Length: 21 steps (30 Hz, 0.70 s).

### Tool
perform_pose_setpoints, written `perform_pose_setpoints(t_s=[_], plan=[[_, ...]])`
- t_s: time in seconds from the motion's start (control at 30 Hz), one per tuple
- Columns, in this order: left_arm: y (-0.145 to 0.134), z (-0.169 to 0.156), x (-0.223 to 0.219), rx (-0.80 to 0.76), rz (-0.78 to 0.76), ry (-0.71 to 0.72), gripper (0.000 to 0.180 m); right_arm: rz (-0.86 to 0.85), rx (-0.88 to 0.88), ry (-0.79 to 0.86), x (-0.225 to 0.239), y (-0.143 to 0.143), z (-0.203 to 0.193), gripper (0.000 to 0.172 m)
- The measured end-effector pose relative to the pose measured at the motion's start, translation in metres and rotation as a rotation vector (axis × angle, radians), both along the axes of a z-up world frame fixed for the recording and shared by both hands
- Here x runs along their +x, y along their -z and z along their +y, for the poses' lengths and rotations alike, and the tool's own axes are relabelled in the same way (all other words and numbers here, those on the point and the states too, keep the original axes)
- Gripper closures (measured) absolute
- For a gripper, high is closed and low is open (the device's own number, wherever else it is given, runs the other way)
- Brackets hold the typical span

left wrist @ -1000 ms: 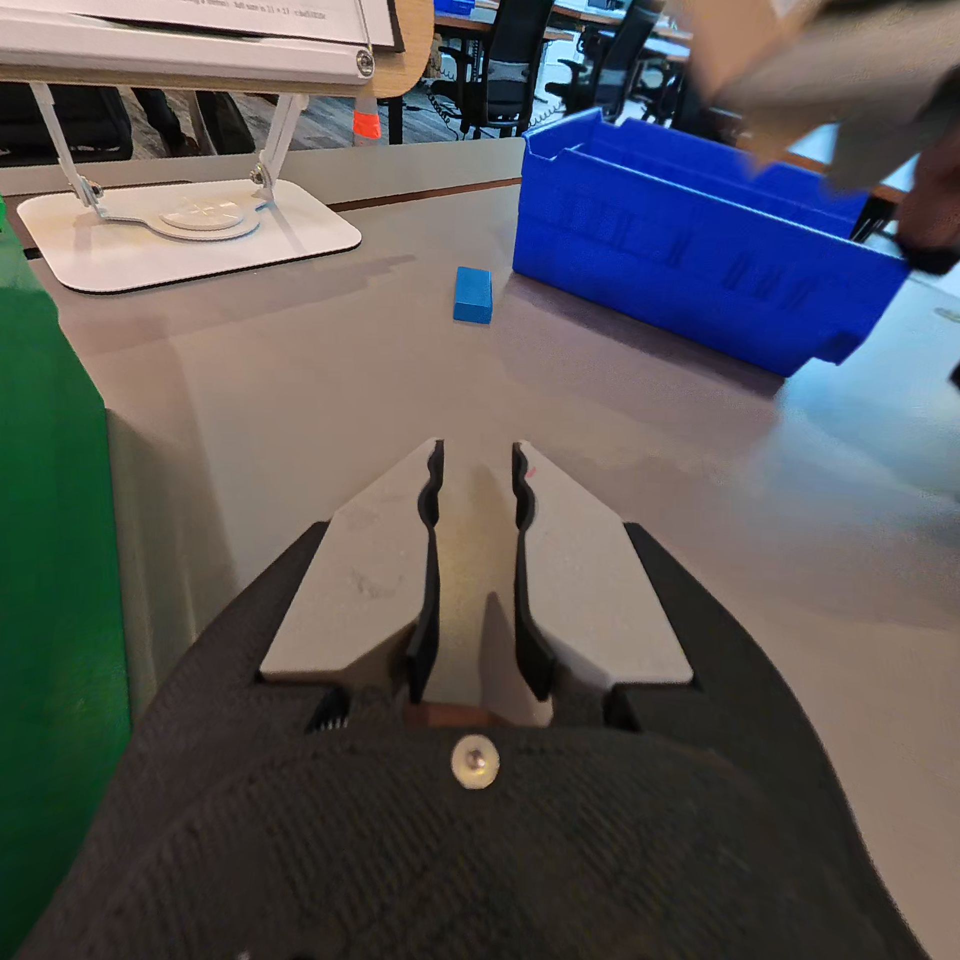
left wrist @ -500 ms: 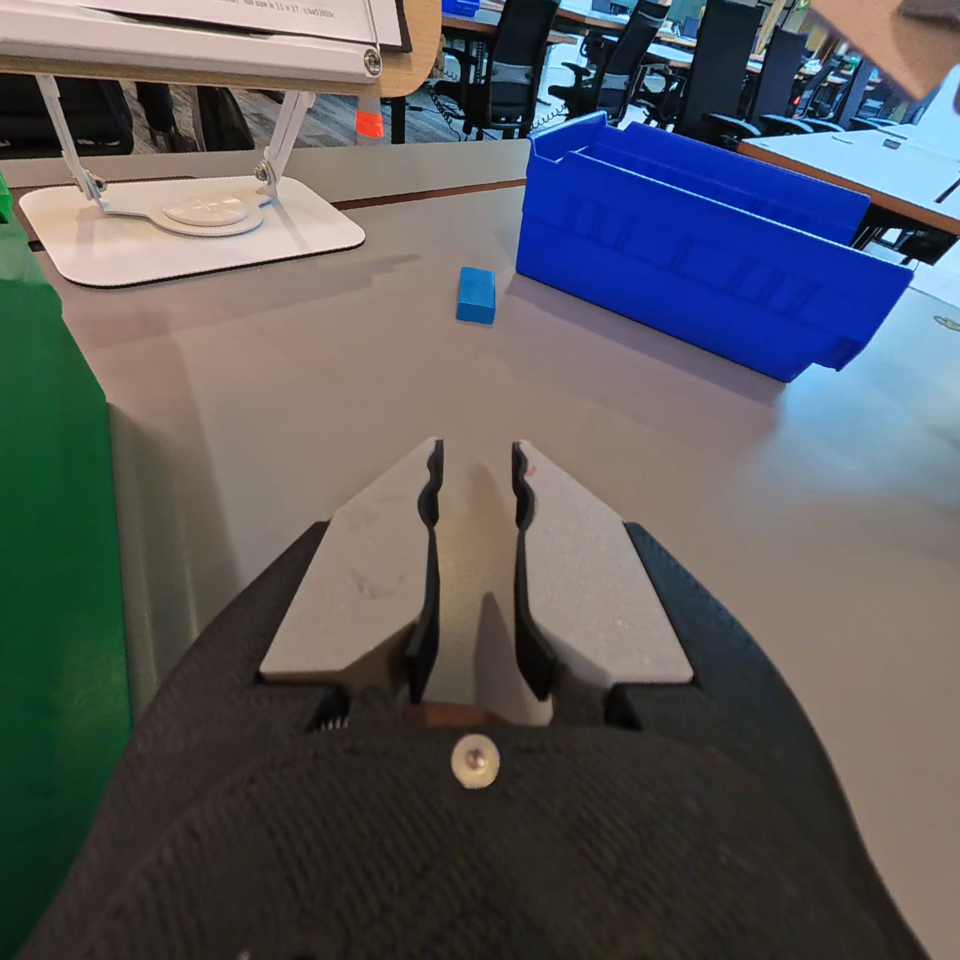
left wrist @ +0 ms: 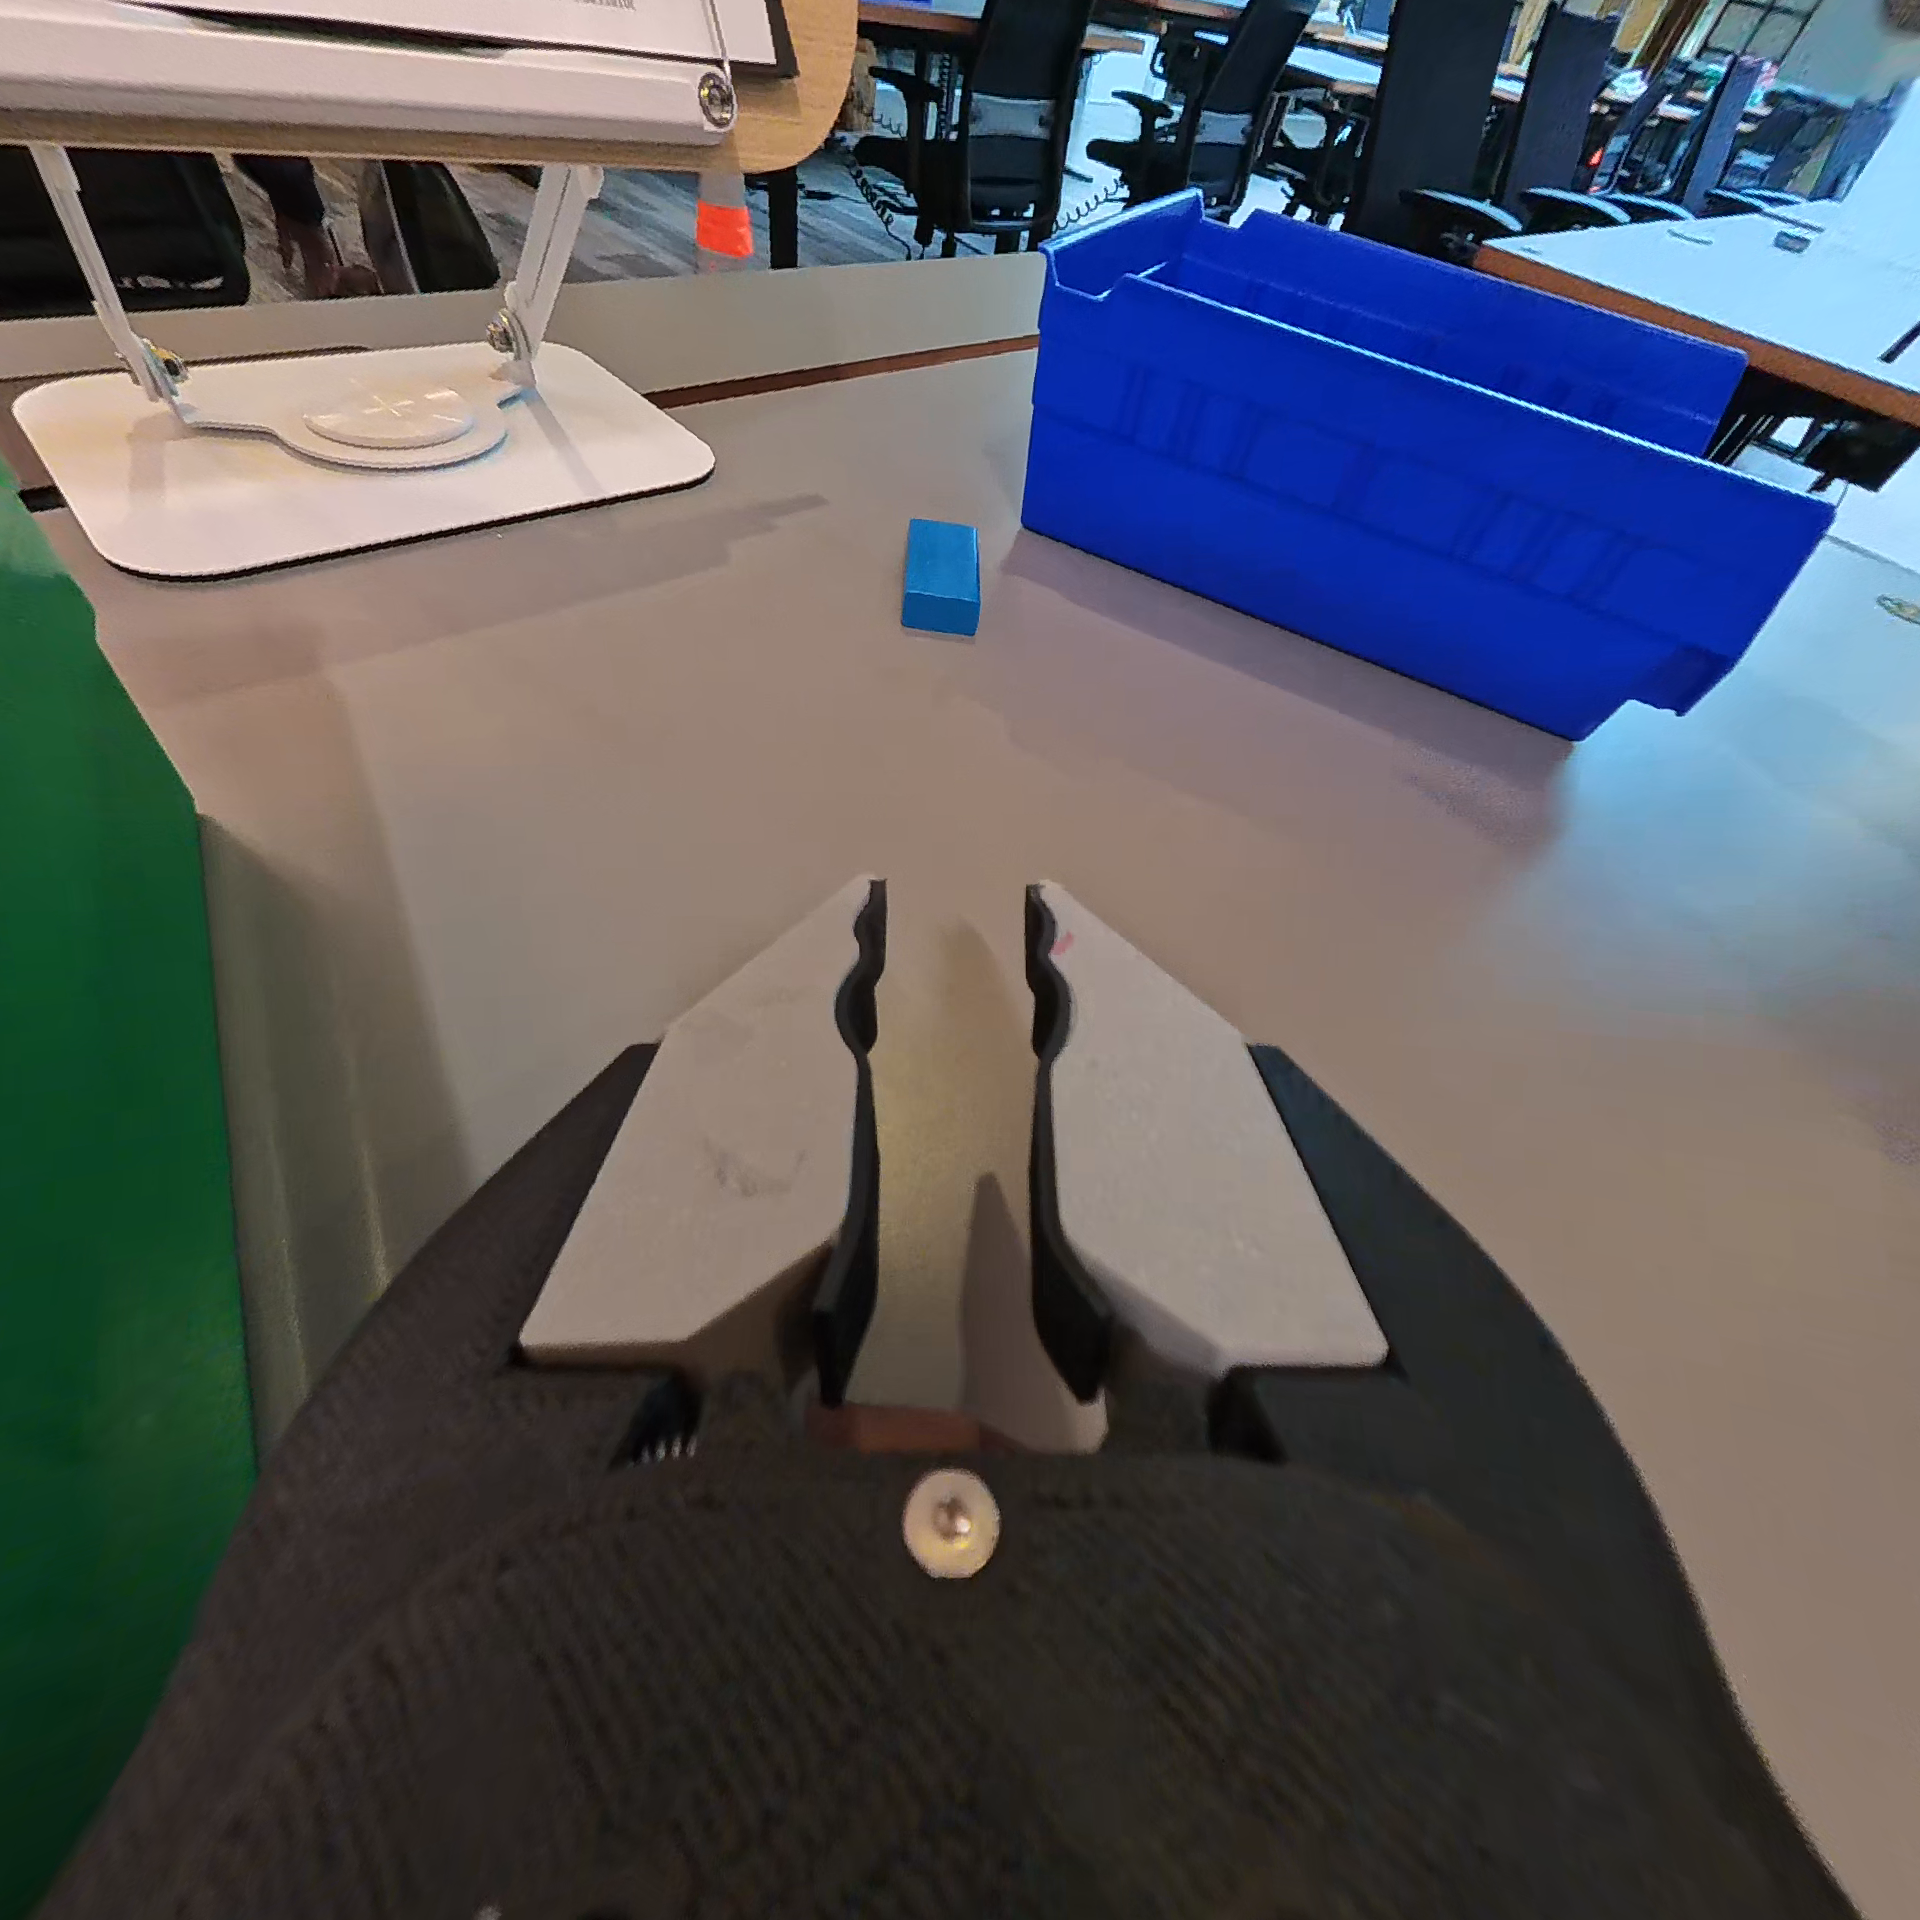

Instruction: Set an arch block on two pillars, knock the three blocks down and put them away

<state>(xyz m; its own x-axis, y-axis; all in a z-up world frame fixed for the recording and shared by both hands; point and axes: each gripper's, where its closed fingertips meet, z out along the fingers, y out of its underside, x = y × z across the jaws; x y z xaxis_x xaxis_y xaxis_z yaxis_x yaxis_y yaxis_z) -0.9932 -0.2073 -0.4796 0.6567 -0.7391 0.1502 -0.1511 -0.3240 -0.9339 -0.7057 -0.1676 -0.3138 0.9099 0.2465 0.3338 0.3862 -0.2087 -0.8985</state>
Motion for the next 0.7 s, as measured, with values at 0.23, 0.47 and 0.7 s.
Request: perform_pose_setpoints(t_s=[0.23,0.47,0.7], plan=[[-0.001,0.001,-0.001,0.004,-0.008,-0.009,0.157,0.105,-0.209,-0.295,-0.123,0.063,-0.013,0.116],[-0.001,0.000,0.000,0.004,-0.002,-0.002,0.157,-0.003,-0.385,-0.167,-0.151,0.173,0.064,0.113],[0.001,-0.003,0.004,0.005,0.015,0.021,0.156,0.106,-0.526,-0.162,-0.146,0.198,0.118,0.093]])
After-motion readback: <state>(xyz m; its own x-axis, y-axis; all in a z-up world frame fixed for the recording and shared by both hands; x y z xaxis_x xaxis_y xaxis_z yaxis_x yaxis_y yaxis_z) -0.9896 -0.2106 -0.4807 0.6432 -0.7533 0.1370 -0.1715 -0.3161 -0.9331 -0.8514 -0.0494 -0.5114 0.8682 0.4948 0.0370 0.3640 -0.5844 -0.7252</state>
